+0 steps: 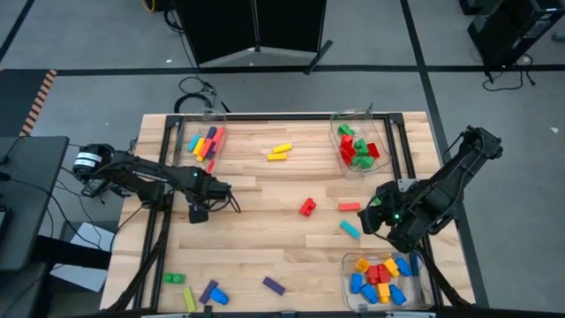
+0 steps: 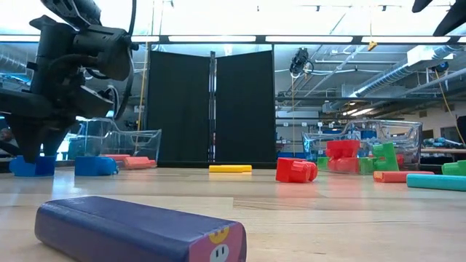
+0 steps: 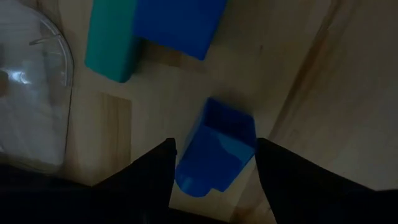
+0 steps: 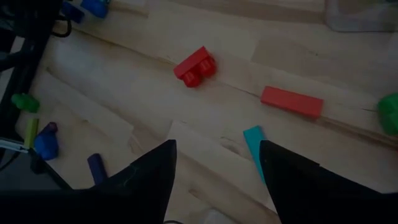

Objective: Sort blocks by size
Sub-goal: Put the blue 1 stud game piece into the bottom transparent bin

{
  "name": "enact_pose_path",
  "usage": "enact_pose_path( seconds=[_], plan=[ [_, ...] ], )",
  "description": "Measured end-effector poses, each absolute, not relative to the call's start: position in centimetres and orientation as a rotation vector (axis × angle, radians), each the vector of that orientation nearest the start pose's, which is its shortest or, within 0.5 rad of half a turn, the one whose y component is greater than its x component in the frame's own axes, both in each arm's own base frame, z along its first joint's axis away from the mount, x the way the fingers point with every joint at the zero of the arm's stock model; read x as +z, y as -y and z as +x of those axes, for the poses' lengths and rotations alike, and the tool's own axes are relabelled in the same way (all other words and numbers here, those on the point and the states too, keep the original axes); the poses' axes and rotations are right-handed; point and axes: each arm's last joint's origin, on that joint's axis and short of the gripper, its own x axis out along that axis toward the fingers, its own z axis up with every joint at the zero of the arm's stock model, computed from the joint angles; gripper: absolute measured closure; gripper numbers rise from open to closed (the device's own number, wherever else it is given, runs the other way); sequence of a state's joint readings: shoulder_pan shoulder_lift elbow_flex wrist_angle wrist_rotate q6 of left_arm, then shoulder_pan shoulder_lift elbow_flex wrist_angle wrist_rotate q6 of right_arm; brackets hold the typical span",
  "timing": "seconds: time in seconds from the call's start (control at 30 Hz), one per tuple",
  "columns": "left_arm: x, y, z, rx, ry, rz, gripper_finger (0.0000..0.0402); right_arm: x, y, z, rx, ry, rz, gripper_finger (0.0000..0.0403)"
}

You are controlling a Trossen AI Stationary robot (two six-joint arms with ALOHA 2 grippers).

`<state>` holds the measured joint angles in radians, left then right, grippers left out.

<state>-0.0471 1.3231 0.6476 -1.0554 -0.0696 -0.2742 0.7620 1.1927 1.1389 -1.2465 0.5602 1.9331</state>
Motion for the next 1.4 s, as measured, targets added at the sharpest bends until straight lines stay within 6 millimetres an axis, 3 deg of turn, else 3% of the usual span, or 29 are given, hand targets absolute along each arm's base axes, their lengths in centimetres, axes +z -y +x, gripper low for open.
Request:
enact_pose_path(
  seconds=[0.3,0.57,0.83,1.0,1.17,1.4],
  plan=[
    [16.1,0.7,16.9,0.207,-1.721,-0.044,0.0177,30.7,-12.4,15.2,-0.758,-0.736,0.96,0.016],
    [17.7,2.4,17.9,0.088,-1.68,0.101,0.0177,30.7,-12.4,15.2,-0.758,-0.736,0.96,0.0161],
    [17.6,3.3,17.6,0.041,-1.686,0.206,0.0177,30.7,-12.4,15.2,-0.755,-0.738,0.954,0.0162],
    [16.6,4.1,18.1,-0.029,-1.751,0.234,0.0177,30.7,-12.3,15.2,-0.751,-0.711,0.937,0.0161],
    [15.3,5.5,19.6,-0.077,-1.888,0.314,0.0177,30.8,-12.3,15.3,-0.75,-0.685,0.923,0.0162],
    [14.7,7.0,24.2,-0.041,-2.097,0.409,0.0177,30.8,-12.2,15.3,-0.748,-0.677,0.913,0.0164]
  ],
)
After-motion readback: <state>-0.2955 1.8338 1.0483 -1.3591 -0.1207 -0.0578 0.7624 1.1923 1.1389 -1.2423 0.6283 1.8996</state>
